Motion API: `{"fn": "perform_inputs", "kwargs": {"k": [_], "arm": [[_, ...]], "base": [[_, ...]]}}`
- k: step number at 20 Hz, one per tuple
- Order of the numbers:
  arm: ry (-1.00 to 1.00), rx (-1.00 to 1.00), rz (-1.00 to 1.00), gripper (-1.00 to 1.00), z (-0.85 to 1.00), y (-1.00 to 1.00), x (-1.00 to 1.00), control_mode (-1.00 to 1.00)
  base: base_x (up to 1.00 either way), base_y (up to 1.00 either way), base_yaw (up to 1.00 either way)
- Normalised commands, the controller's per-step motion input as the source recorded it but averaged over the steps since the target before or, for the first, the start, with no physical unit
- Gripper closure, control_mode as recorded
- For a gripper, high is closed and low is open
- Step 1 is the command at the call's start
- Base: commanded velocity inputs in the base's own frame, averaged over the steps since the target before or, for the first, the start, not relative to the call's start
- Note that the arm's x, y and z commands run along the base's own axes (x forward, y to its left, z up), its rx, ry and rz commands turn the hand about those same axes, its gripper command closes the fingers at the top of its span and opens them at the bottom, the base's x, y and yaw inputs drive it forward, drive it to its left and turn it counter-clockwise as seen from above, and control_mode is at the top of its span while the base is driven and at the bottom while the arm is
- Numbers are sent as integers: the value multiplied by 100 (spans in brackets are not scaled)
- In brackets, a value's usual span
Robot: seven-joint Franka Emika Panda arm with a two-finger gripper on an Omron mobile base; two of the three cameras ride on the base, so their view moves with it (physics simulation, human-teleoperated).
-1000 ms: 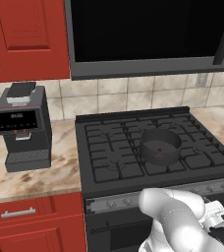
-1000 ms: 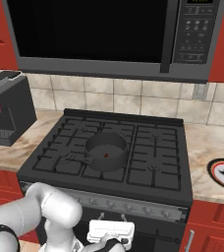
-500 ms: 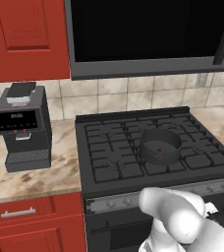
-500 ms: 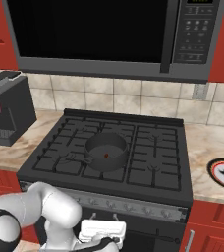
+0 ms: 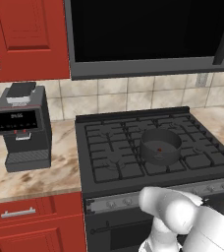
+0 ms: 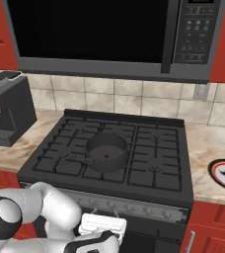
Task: Retrieve the frozen meat and place it in the pot on a burner. Then turn the burner on.
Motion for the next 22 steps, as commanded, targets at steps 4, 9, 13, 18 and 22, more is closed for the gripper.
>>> {"fn": "perform_inputs", "kwargs": {"k": [4, 9, 13, 18, 22], "arm": [[1, 11, -1, -100, 32, 0, 13, -100], [0, 0, 0, -100, 0, 0, 12, -100], [0, 0, 0, -100, -24, 3, 19, -100], [0, 0, 0, -100, -52, 30, 6, -100], [0, 0, 0, -100, -31, 41, 3, -100]], "base": [[0, 0, 0], [0, 0, 0], [0, 0, 0], [0, 0, 0], [0, 0, 0]]}}
